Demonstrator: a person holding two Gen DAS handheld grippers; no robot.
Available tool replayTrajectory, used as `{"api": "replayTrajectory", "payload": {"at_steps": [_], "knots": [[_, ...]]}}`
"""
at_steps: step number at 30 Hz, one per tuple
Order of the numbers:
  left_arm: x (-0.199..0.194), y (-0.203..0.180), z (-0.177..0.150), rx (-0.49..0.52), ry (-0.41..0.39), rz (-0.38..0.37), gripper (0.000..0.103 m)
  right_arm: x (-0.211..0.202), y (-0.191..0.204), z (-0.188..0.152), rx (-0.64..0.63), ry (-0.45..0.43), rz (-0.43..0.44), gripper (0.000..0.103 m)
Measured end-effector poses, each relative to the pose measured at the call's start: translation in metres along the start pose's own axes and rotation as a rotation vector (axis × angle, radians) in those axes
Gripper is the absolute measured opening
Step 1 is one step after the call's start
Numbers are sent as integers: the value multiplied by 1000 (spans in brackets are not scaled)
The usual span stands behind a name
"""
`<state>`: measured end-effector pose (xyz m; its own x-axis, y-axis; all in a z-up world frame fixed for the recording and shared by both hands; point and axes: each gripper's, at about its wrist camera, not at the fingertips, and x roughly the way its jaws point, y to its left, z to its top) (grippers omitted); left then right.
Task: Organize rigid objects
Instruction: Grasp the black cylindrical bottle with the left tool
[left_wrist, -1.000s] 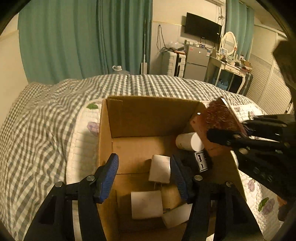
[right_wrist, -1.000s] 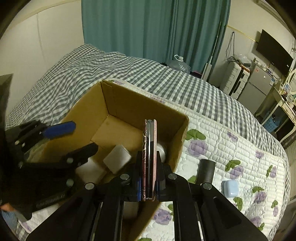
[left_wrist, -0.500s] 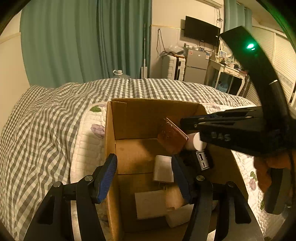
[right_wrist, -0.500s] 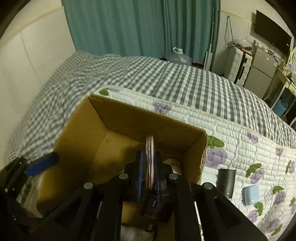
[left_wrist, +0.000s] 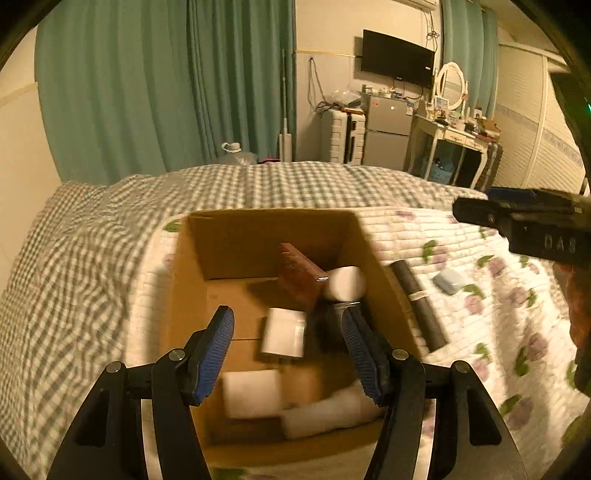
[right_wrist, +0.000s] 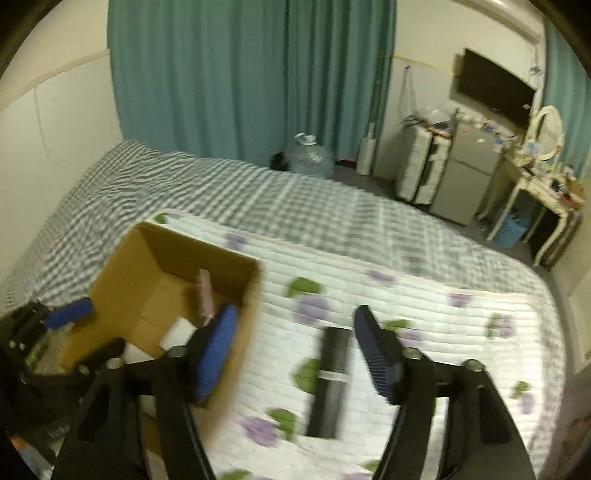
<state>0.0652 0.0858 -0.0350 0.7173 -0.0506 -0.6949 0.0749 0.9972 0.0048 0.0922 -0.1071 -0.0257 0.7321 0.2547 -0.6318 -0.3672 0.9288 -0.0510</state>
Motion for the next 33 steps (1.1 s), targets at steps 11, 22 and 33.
{"api": "replayTrajectory", "payload": {"at_steps": [11, 22, 33], "knots": [[21, -107, 15, 81, 47, -14, 64, -16, -101, -49, 42, 17, -116, 84], [115, -176, 23, 76, 148, 60, 64, 41, -166, -58, 55, -6, -128, 84], [191, -182, -7, 80, 222, 154, 64, 86, -178, -89, 34, 76, -55, 84]]}}
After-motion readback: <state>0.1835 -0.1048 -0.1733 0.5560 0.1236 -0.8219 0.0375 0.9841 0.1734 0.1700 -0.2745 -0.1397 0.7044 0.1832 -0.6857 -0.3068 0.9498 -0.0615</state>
